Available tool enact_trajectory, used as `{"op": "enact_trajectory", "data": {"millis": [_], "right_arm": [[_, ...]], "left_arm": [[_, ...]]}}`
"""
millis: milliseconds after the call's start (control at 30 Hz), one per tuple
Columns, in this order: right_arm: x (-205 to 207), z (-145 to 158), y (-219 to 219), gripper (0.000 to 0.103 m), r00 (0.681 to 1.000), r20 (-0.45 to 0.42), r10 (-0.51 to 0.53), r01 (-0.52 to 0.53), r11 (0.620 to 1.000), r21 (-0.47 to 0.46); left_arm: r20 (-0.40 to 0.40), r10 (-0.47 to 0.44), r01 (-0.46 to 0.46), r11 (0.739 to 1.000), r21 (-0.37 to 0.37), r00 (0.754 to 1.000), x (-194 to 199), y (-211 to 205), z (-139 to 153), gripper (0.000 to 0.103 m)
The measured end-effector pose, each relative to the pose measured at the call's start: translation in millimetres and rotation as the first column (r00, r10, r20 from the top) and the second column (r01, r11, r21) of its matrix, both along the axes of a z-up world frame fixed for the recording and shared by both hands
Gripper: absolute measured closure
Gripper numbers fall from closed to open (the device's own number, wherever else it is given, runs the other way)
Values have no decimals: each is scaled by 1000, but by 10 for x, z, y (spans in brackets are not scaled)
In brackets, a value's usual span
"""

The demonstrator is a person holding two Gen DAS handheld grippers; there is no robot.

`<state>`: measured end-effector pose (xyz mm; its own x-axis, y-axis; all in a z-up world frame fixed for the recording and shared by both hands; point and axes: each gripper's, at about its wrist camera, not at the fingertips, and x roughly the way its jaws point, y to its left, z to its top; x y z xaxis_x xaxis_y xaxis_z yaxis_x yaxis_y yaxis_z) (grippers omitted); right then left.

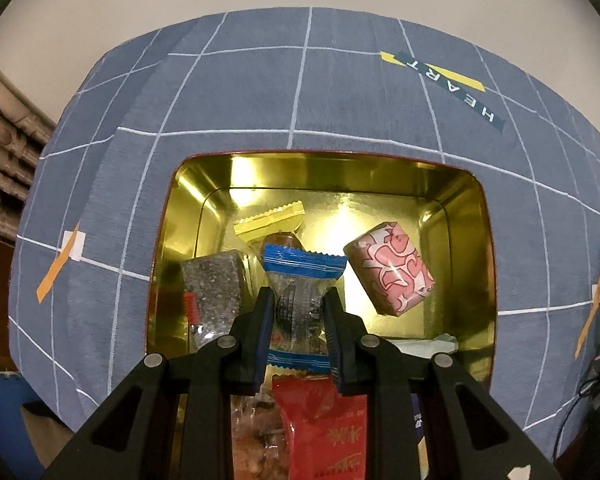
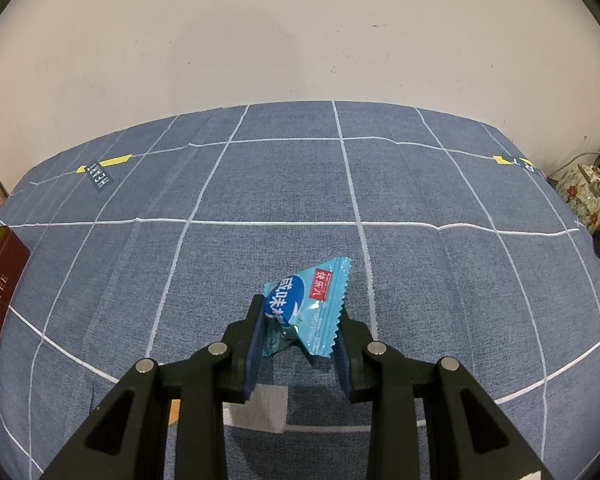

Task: Organize snacks
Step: 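Carry the clear bag into the gold tin and open the left tool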

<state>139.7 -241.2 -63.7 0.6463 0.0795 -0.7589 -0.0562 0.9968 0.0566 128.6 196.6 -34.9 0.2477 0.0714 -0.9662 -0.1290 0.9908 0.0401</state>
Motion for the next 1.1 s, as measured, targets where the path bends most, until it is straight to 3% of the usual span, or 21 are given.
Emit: {"op": "enact_trajectory", "data": {"millis": [733, 967, 1100], "right_arm": [[5, -4, -5, 72, 1000, -1, 4, -4, 1000, -5], [6, -4, -4, 72, 1000, -1, 5, -5, 1000, -9], [3, -5, 6, 72, 1000, -1, 5, -5, 1000, -9]], "left_arm": [[-8, -14, 13, 1000, -19, 1000, 23, -29, 40, 78], [69, -11, 11, 1000, -8, 998, -108, -80, 326, 78], [131, -17, 14, 1000, 22, 991, -276, -144, 539, 68]]}}
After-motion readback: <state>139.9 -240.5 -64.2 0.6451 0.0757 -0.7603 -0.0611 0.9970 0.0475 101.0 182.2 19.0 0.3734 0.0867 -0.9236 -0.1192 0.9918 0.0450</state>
